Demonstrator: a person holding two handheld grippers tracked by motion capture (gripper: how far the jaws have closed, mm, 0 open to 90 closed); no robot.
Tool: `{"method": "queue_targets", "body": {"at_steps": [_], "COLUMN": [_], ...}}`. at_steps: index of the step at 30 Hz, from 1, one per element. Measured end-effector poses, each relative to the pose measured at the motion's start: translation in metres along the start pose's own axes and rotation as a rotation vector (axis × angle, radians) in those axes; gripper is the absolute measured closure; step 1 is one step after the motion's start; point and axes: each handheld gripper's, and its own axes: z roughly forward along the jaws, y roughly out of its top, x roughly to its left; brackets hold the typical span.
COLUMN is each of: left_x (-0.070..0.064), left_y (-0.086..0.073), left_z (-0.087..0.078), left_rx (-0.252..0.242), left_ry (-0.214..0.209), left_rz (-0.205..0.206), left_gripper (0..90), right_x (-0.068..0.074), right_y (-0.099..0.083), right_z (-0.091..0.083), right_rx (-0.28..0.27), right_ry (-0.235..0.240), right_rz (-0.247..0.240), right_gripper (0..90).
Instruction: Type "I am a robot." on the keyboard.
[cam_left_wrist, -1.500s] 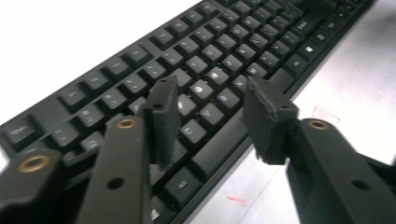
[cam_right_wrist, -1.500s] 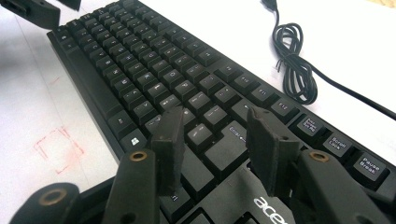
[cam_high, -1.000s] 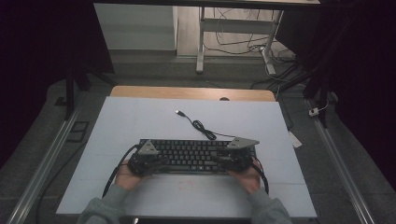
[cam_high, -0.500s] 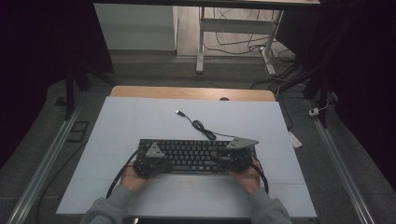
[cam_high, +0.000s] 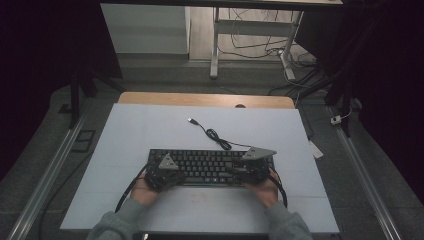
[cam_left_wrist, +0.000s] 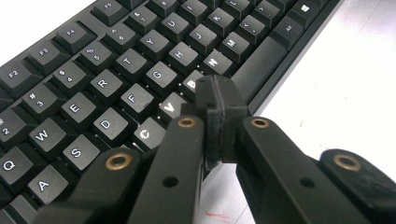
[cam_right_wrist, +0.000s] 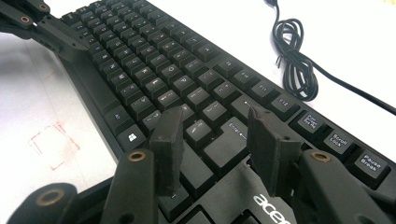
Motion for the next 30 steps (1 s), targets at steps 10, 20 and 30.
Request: {"method": "queue_targets", "body": {"at_steps": [10,20,30], "left_x": [-0.001,0.005,0.014], "left_y": [-0.001,0.001,-0.001], "left_z": [0.002,-0.015,-0.033], "left_rx": [0.012,-0.086,-0.167], "left_ry": [0.027,0.005,-0.005], "left_rz": [0.012,-0.037,-0.099], "left_gripper": [88.5,88.5,73.3], "right_x": [0.0,-0.001,-0.001], "right_y": [0.0,0.0,0.0], "right_z": [0.0,-0.001,0.0], "right_rx": [0.0,-0.003,-0.001], "right_ry": [-0.01,-0.012,-0.011], "right_rz": [-0.001,-0.001,-0.003], "right_gripper": [56.1,56.1,55.9]}}
